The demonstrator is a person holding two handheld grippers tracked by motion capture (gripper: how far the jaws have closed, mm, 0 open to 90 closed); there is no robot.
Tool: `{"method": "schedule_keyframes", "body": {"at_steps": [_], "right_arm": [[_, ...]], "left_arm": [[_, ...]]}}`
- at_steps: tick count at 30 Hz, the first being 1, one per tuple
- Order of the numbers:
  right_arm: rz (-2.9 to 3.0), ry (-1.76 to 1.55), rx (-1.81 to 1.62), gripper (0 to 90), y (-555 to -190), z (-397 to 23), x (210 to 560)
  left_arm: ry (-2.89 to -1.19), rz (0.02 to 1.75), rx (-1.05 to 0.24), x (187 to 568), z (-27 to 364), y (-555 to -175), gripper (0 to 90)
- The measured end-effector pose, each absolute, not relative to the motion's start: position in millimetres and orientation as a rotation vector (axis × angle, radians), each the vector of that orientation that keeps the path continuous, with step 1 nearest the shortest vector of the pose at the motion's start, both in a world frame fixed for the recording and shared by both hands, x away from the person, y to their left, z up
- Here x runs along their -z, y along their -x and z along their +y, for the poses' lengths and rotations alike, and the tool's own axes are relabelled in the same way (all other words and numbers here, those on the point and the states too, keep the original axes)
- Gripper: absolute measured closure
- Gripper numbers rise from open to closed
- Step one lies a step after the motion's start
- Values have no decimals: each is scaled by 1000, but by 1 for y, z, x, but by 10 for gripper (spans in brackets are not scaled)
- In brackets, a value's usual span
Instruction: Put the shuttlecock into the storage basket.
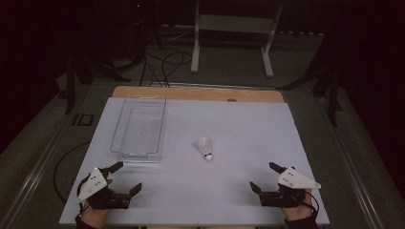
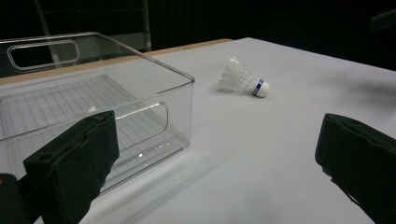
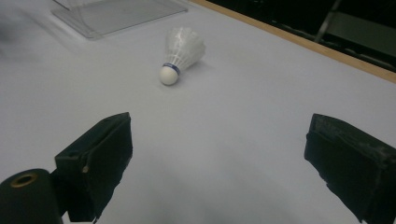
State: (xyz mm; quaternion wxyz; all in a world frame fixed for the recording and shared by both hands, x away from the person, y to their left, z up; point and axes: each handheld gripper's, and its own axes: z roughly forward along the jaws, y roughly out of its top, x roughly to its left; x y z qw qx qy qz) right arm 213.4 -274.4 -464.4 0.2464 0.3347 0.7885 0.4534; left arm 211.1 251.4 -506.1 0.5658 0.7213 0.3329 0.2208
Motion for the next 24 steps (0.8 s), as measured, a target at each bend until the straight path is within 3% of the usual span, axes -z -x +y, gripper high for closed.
{"method": "schedule_keyframes", "body": {"at_steps": [24], "right_arm": [[2127, -1005, -1181, 76, -239, -257, 418]], "left_arm": [[-1699, 781, -516, 506, 251, -211, 3]]}}
